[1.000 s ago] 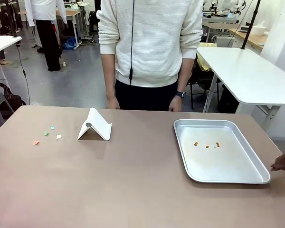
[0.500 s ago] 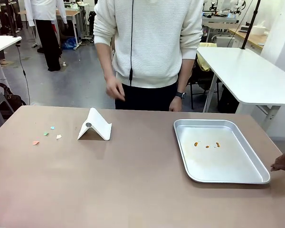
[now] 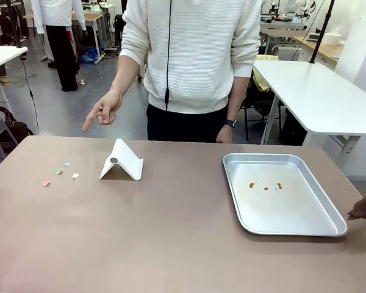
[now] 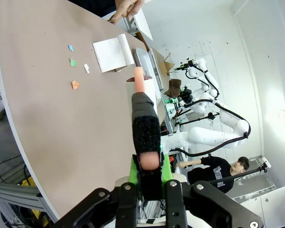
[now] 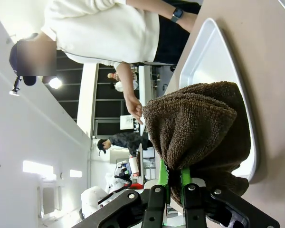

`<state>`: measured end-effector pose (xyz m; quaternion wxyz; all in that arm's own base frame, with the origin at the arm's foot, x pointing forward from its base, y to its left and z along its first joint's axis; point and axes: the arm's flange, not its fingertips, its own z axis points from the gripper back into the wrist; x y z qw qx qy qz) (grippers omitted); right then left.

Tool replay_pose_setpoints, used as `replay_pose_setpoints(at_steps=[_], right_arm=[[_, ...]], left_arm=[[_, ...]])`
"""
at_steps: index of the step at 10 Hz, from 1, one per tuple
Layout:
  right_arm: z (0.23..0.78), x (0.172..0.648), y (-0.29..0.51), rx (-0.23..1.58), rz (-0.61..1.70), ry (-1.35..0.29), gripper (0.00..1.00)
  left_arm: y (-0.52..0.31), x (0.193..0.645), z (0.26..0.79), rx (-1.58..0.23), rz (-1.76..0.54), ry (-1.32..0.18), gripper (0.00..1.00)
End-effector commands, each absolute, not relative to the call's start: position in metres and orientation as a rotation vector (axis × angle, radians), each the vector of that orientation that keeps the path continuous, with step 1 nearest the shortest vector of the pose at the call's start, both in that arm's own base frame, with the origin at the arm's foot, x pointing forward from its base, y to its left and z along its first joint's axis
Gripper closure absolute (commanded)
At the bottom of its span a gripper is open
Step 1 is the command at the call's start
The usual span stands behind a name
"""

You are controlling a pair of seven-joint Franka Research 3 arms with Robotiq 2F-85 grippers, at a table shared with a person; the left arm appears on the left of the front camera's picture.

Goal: Clean the surface of the table.
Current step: If a person points to the right, clean the right side of the table with your right hand, and if they point to the left, clean the left side with your left hand.

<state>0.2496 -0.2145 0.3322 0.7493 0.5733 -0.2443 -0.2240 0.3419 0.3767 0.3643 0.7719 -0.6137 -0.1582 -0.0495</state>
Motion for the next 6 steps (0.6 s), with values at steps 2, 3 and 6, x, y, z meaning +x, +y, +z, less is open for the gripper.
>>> replay_pose_setpoints(at_steps=[2, 3, 6], right_arm=[[0.3389, 0.2466, -0.2145, 1.257, -0.477, -0.538, 1.0], [0.3389, 0.2466, -0.2145, 1.257, -0.477, -0.538, 1.0], [0.3389, 0.2466, -0.2145, 1.257, -0.477, -0.538, 1.0]], left_arm=[[0.3763, 0.3397, 0.3665, -1.328, -0.119, -0.351, 1.0], [0.3763, 0.3397, 0.3665, -1.328, -0.119, -0.351, 1.0], [0.3671, 0.3441, 0.3653, -1.287, -0.01, -0.377, 0.8]])
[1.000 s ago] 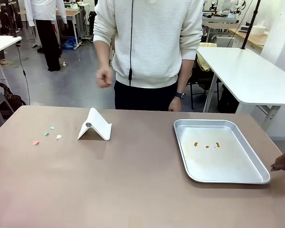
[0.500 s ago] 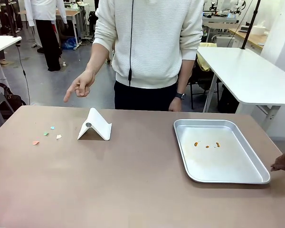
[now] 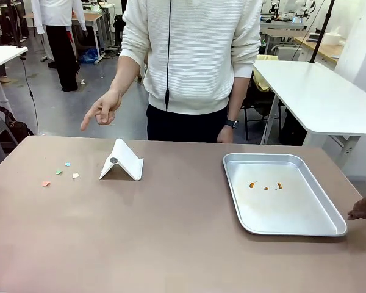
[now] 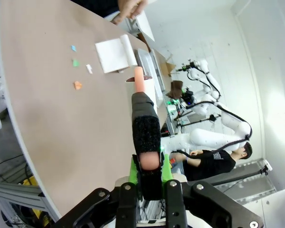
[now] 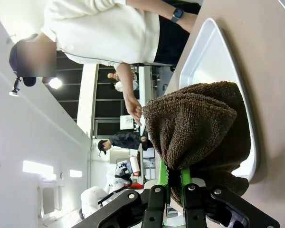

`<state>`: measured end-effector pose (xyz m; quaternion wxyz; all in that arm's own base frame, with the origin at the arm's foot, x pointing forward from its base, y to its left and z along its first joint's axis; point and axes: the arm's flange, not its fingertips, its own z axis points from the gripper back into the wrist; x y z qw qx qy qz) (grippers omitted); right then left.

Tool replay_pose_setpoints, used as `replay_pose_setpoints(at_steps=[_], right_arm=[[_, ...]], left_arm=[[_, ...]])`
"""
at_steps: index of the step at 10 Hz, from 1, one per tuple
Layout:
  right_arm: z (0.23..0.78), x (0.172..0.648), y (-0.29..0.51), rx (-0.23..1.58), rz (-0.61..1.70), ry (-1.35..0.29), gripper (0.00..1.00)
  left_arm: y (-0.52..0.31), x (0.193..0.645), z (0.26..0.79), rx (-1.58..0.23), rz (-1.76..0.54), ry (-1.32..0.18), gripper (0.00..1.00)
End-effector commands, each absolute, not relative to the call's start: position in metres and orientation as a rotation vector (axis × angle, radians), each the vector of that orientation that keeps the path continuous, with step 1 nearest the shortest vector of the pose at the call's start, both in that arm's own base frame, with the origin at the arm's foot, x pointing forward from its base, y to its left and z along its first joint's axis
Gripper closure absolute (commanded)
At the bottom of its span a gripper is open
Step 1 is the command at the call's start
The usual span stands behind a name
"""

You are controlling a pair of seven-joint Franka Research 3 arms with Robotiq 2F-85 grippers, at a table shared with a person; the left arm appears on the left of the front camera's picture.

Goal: Clean the surface of the table.
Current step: If a person points to the right, clean the right side of the table with your right hand, and if they point to the left, clean the left side with your left hand.

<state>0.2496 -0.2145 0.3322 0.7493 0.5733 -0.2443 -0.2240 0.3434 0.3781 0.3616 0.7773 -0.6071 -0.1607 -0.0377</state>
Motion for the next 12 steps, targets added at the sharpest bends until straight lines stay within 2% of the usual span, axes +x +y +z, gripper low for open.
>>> replay_pose_setpoints(at_steps=[1, 4, 8, 12], right_arm=[[0.339, 0.247, -0.215, 1.257, -0.477, -0.538, 1.0], [0.339, 0.247, -0.215, 1.257, -0.477, -0.538, 1.0], [0.339, 0.247, -0.215, 1.257, -0.477, -0.538, 1.0], [0.339, 0.247, -0.215, 1.257, -0.477, -0.538, 1.0]], left_arm=[[0.354, 0.346, 0.368, -1.239, 0.047, -0.396, 0.8], [0.323, 0.359, 0.377, -1.146, 0.176, -0.36, 0.8], [0.274, 0.373, 0.373, -0.981, 0.159, -0.298, 0.8], [0.259, 0.385, 0.365, -0.884, 0.259, -0.329, 0.8]])
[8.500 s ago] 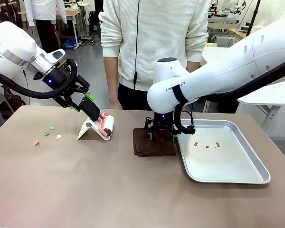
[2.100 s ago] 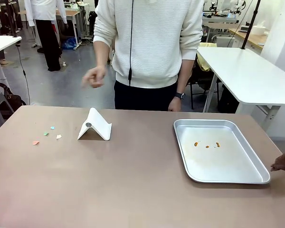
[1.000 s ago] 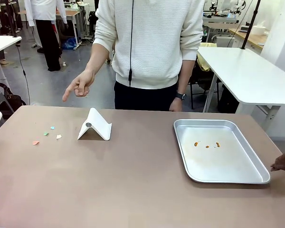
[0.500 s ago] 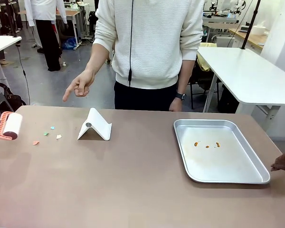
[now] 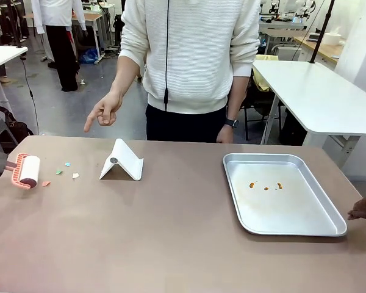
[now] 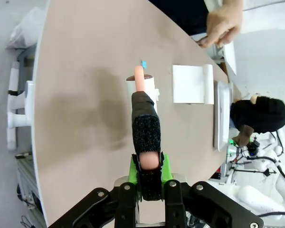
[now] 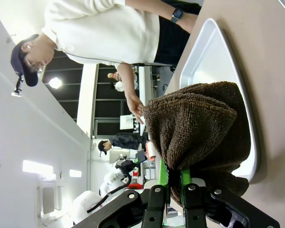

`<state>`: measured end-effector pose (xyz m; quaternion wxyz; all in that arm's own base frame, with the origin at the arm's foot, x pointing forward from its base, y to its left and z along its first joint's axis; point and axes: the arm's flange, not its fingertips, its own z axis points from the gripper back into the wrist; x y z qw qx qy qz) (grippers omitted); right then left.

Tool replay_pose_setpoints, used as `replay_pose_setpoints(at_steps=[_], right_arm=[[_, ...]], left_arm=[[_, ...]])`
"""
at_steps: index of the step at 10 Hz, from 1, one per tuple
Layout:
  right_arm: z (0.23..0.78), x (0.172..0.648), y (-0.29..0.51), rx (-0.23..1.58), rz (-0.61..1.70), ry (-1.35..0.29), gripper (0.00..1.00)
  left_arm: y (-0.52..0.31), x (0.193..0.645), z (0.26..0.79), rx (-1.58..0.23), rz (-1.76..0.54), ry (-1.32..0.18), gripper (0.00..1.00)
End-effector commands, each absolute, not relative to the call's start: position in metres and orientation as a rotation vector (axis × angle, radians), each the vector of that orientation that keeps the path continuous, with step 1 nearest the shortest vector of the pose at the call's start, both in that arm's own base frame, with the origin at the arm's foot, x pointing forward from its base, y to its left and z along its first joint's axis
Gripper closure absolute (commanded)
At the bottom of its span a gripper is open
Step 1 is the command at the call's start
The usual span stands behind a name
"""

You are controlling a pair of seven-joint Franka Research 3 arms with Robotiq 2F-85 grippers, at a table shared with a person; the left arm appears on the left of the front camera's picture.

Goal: Clean the surface of the table.
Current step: If a person points to the right, clean the right side of the table with your right hand, and if they point to the left, clean the left side with your left hand.

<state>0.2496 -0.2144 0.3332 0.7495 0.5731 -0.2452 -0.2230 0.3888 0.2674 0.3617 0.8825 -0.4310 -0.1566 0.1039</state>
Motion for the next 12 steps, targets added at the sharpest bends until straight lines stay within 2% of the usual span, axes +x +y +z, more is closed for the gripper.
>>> replay_pose_setpoints(at_steps=[1, 6, 12], right_arm=[[0.339, 0.247, -0.215, 1.257, -0.477, -0.538, 1.0], [0.339, 0.247, -0.215, 1.257, -0.477, -0.538, 1.0], [0.339, 0.247, -0.215, 1.257, -0.477, -0.538, 1.0]], left_arm=[[0.256, 0.387, 0.364, -0.872, 0.262, -0.3, 0.8], [0.244, 0.406, 0.359, -0.792, 0.328, -0.209, 0.8], [0.197, 0.45, 0.35, -0.701, 0.33, -0.095, 0.8]])
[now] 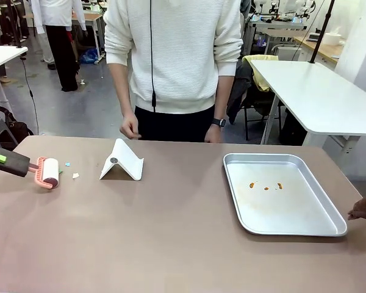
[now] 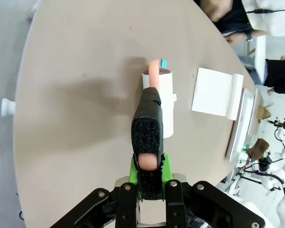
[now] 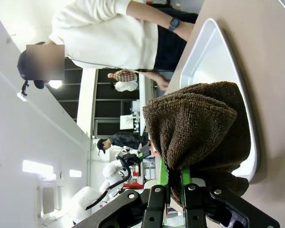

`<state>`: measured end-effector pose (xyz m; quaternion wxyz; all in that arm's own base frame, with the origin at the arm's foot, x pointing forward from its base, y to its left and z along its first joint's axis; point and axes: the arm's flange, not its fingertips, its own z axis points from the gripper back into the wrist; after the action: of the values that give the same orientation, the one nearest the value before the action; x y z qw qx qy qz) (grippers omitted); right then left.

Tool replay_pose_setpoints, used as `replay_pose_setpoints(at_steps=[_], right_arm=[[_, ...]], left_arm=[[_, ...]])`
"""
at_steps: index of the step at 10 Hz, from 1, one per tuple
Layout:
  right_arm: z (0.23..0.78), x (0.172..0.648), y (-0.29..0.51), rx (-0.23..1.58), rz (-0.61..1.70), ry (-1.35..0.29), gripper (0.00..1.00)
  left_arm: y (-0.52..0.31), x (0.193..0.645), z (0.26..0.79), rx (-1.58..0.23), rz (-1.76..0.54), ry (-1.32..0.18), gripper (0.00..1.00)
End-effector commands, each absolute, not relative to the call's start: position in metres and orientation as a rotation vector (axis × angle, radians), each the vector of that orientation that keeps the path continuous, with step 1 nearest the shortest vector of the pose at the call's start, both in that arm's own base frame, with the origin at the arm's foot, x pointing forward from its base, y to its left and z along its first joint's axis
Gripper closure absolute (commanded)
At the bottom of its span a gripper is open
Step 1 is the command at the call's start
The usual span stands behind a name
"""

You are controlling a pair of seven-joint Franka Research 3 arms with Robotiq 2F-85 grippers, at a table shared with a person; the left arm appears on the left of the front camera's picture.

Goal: Clean the surface of the table.
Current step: If a person points to the right, clean the right side of the table with your right hand, and if they point to the left, clean the left side with your left hand.

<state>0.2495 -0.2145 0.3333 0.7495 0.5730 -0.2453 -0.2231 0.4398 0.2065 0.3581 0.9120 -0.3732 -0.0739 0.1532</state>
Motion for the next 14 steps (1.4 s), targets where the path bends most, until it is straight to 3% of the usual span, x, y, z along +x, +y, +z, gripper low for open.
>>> replay_pose_setpoints(at_steps=[1, 10, 14], right_arm=[[0.339, 0.247, -0.215, 1.257, -0.477, -0.538, 1.0], [0.339, 0.247, -0.215, 1.257, -0.477, -0.538, 1.0], [0.339, 0.247, -0.215, 1.257, -0.477, -0.538, 1.0]], left_arm=[[0.186, 0.454, 0.349, -0.677, 0.315, -0.073, 0.8], [0.125, 0.511, 0.366, -0.652, 0.267, 0.043, 0.8], [0.136, 0.507, 0.384, -0.721, 0.245, -0.02, 0.8]])
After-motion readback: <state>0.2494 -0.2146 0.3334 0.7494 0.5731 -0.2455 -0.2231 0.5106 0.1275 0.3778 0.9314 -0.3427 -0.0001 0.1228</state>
